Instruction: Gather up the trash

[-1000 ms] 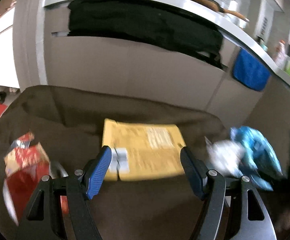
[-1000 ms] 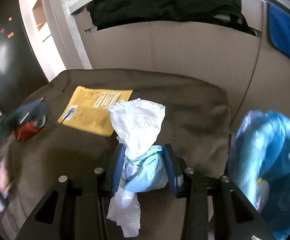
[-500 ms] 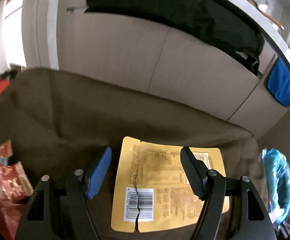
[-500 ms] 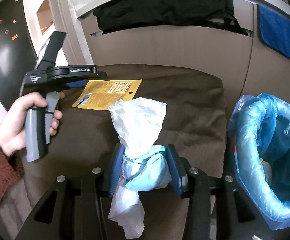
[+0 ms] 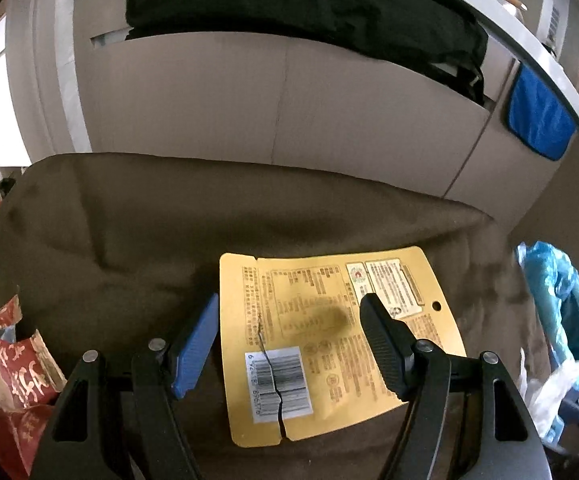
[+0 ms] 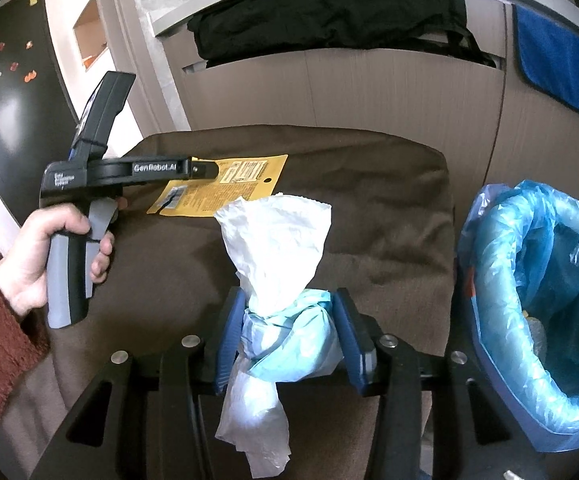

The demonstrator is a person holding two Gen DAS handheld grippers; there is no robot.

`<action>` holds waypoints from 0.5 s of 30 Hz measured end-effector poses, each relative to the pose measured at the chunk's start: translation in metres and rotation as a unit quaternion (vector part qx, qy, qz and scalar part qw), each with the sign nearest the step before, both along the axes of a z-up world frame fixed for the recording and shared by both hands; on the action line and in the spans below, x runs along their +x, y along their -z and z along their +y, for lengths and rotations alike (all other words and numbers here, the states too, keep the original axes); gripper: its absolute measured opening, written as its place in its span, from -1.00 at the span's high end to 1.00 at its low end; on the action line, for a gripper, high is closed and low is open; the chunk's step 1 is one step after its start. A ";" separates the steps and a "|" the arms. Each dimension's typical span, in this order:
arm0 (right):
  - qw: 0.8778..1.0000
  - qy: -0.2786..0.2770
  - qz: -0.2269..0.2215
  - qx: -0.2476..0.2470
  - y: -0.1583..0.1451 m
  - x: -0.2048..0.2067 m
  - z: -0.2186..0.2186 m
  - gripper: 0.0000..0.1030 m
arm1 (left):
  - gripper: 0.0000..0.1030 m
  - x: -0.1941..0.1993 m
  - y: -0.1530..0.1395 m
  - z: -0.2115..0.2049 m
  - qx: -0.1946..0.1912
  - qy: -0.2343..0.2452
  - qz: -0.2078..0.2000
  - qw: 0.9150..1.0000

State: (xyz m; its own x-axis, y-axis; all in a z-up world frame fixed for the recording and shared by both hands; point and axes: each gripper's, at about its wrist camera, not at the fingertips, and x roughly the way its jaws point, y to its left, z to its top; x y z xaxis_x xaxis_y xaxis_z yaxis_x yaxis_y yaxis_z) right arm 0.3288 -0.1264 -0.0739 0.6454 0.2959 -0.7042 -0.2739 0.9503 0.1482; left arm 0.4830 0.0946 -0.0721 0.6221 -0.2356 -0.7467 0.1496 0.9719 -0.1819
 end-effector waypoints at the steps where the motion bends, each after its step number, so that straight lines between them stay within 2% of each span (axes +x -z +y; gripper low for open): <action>1: 1.000 -0.001 -0.001 -0.002 0.000 0.000 0.001 0.17 | -0.38 0.001 0.000 0.000 0.000 -0.004 0.000 1.000; 4: 1.000 -0.004 -0.003 -0.009 0.000 -0.004 0.004 0.17 | -0.26 0.006 -0.002 0.000 0.004 -0.021 0.001 1.000; 5: 1.000 -0.005 -0.003 -0.010 0.000 -0.005 0.005 0.17 | -0.06 0.007 -0.002 -0.001 0.007 -0.028 0.000 1.000; 6: 1.000 -0.005 -0.004 -0.012 0.000 -0.006 0.005 0.17 | 0.24 0.006 -0.003 0.001 0.011 -0.039 -0.001 0.999; 7: 1.000 -0.006 -0.004 -0.013 0.000 -0.006 0.005 0.17 | 0.41 0.003 -0.003 0.005 0.013 -0.045 -0.001 0.999; 8: 1.000 -0.007 -0.004 -0.014 0.000 -0.007 0.005 0.17 | 0.71 0.002 -0.003 0.007 0.013 -0.048 0.000 0.999; 11: 1.000 -0.008 -0.002 -0.012 0.001 -0.007 0.004 0.15 | 0.83 -0.007 -0.005 0.010 0.004 -0.040 -0.008 0.999; 15: 1.000 -0.009 0.003 -0.007 0.001 -0.007 0.003 0.11 | 0.91 -0.033 -0.011 0.020 -0.018 -0.049 -0.022 0.998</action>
